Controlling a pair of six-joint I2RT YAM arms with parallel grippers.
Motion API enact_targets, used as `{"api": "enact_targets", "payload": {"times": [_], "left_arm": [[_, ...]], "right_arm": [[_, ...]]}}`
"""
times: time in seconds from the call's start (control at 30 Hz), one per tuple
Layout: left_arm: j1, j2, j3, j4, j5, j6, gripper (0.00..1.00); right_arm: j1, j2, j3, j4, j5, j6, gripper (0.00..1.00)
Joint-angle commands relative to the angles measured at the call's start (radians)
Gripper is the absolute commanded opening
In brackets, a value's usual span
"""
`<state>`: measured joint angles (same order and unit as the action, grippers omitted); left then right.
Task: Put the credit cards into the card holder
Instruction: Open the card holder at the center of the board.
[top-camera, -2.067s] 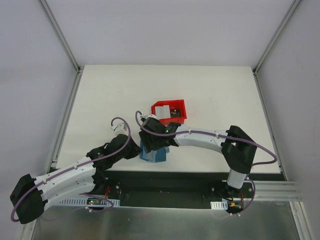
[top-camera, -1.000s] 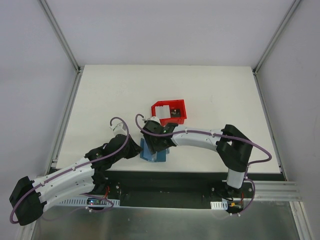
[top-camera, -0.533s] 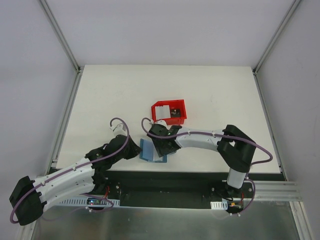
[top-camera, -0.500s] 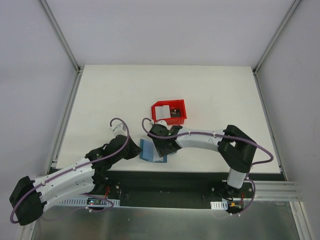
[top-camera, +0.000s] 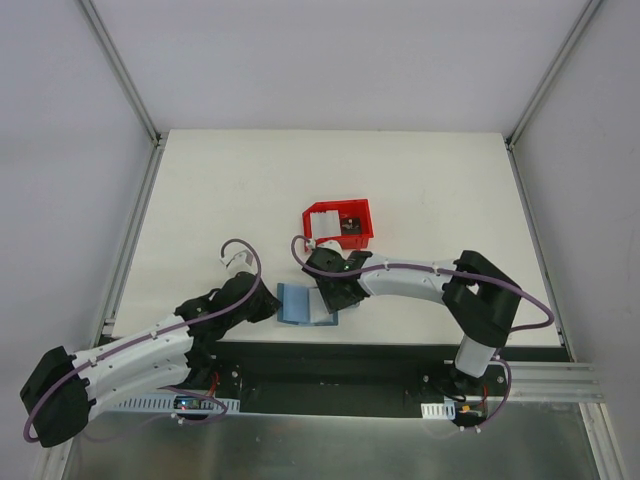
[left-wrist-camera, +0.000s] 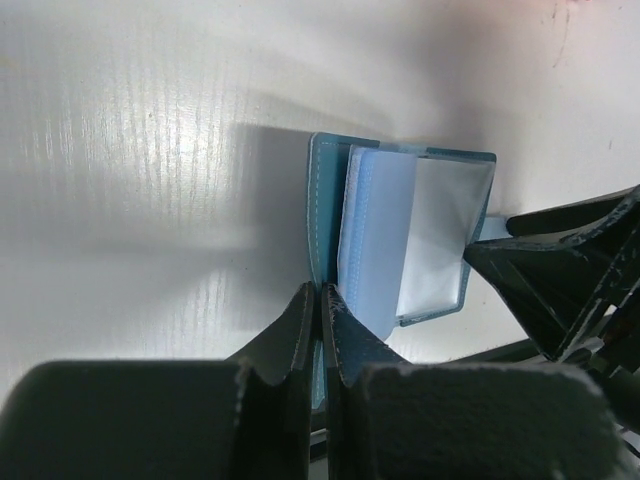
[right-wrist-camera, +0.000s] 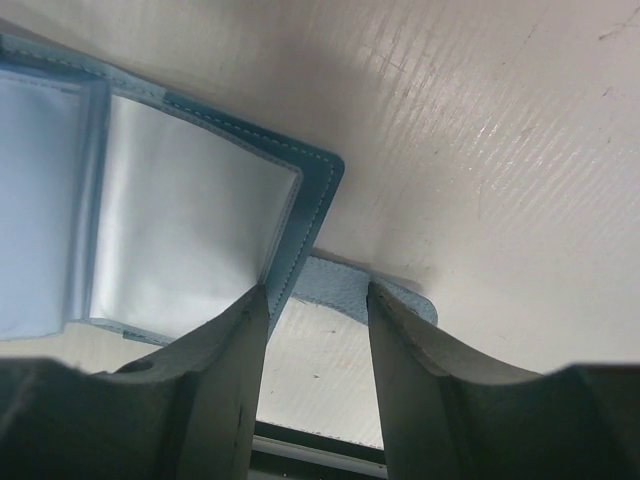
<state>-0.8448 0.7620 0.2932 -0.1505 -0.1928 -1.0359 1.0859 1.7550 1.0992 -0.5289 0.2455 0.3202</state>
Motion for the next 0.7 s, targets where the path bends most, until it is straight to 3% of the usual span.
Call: {"api": "enact_targets", "payload": {"times": [0.0,0.27,0.5,0.67], "left_arm": [[-0.008,0.037,0.004,0.008,-0.013,-0.01,0.0],[-0.01,0.051,0.034,0.008,-0.02,-0.013,0.0],[-0.008,0.054,0.07,0.008,-0.008,0.014,0.0],[-0.01,0.056,0.083,0.008,-0.004,0.023,0.0]], "right_arm": [[-0.006,-0.064,0.004,0.012,-0.035,-0.046,0.46],[-0.038,-0.175,0.051,0.066,-0.103,-0.061,0.43],[-0.044,-0.158,0.086,0.081,-0.15,-0.076,0.38],[-0.043,-0.183,0.054,0.179,-0.219,-0.067,0.27]]}}
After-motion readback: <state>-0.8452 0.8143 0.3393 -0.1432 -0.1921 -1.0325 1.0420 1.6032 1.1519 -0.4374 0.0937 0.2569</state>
